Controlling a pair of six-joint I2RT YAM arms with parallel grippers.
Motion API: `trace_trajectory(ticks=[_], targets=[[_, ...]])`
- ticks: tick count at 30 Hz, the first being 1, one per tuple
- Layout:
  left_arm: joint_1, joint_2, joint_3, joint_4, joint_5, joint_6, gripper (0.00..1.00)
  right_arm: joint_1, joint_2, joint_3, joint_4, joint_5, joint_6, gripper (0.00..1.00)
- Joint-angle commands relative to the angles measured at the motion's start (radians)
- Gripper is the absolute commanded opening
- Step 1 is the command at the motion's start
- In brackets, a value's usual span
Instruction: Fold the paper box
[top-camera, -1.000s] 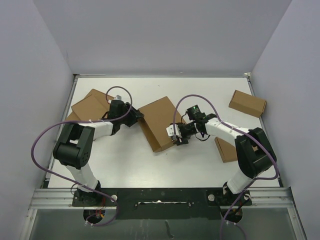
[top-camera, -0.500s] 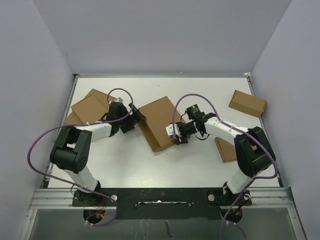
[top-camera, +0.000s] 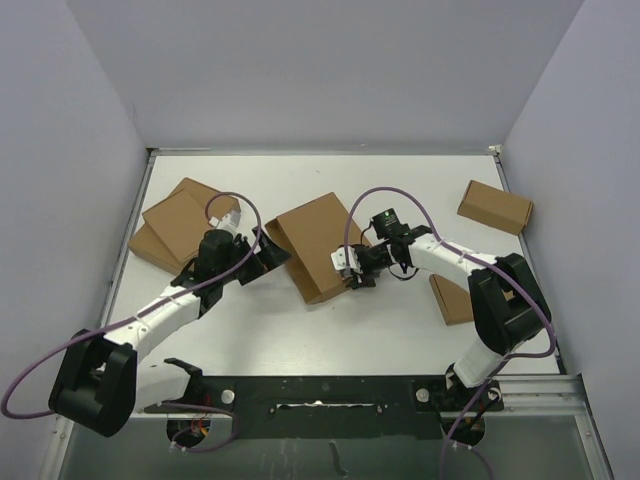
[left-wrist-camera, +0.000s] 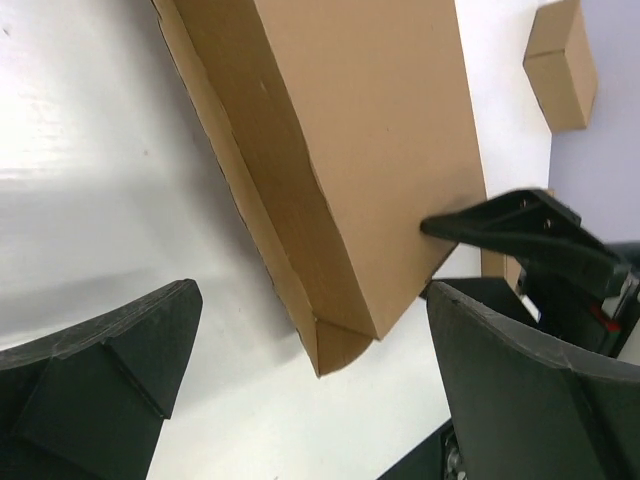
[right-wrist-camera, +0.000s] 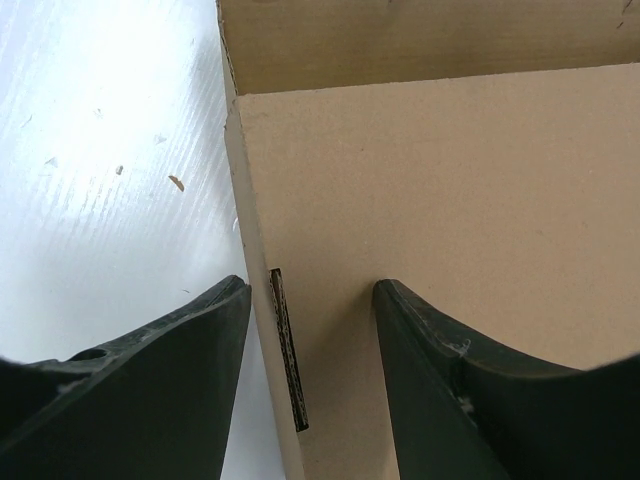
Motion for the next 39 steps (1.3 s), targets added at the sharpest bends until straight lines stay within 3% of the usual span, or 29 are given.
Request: trace_trajectory(ticks=[1,17,29,39], targets=[[-0.027,-0.072,-0.049,0.043,0.039,0.014,0.98,0.004,0.027,-0.002,-0.069,0.021,0.034,0.54],[-0.059,-0.091,-0.045,0.065,0.080,0.081,0.98,-0.008,-0.060,-0.003,-0.070,-0.022,0.077,0.80],[-0.114,-0.197,-0.092,0.039,0.003,0.050,0.97,-0.057,-0.097,-0.029,-0.092,-0.074,0.010,0.80],[-0.246,-0.117,-0.157,0.165,-0.185,-0.031,0.97,-0.006,-0.045,-0.040,-0.052,0.002,0.009,0.76]])
